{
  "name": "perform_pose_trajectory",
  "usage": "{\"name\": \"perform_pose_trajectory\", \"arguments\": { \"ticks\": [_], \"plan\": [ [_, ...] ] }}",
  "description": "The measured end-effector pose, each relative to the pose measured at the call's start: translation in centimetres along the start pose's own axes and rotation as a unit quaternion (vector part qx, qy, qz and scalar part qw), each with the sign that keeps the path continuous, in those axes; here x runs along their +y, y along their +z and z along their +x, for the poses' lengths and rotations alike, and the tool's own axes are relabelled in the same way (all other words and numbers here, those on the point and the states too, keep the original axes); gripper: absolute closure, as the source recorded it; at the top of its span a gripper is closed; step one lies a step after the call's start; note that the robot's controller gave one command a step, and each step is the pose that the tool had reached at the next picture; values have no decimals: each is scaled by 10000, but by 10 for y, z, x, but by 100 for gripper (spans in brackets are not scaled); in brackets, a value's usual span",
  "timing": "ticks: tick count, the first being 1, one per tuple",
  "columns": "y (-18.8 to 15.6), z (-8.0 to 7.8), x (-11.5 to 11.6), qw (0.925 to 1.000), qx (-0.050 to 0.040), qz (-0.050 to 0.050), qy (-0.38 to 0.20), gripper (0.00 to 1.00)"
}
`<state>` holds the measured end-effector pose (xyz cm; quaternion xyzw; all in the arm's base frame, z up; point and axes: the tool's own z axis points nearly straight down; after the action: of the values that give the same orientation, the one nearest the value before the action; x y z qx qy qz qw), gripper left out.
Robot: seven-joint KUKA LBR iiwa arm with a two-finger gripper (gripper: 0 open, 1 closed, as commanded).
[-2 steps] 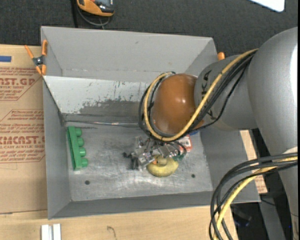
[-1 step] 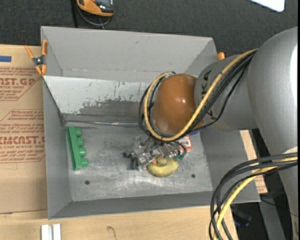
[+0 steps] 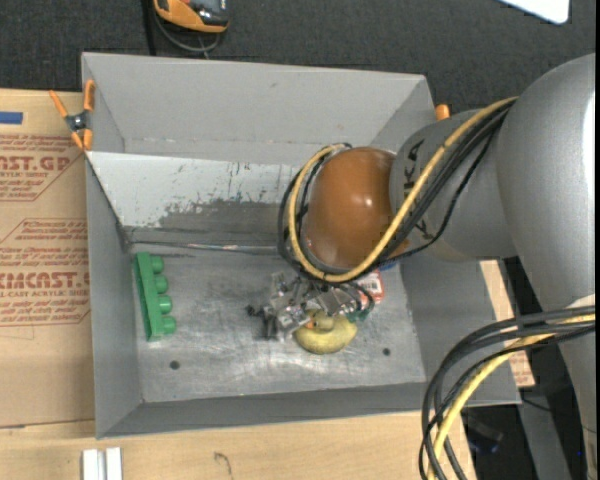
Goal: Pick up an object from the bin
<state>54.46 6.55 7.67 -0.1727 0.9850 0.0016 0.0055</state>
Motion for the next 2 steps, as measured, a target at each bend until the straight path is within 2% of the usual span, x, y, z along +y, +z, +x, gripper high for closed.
{"name": "perform_pose_trajectory", "arguments": {
  "ticks": [1,2],
  "plan": [
    [-3,-4,-46,9936,-22,-61,-1132,100],
    [-3,-4,-46,9935,-24,-62,-1132,100]
  ]
}}
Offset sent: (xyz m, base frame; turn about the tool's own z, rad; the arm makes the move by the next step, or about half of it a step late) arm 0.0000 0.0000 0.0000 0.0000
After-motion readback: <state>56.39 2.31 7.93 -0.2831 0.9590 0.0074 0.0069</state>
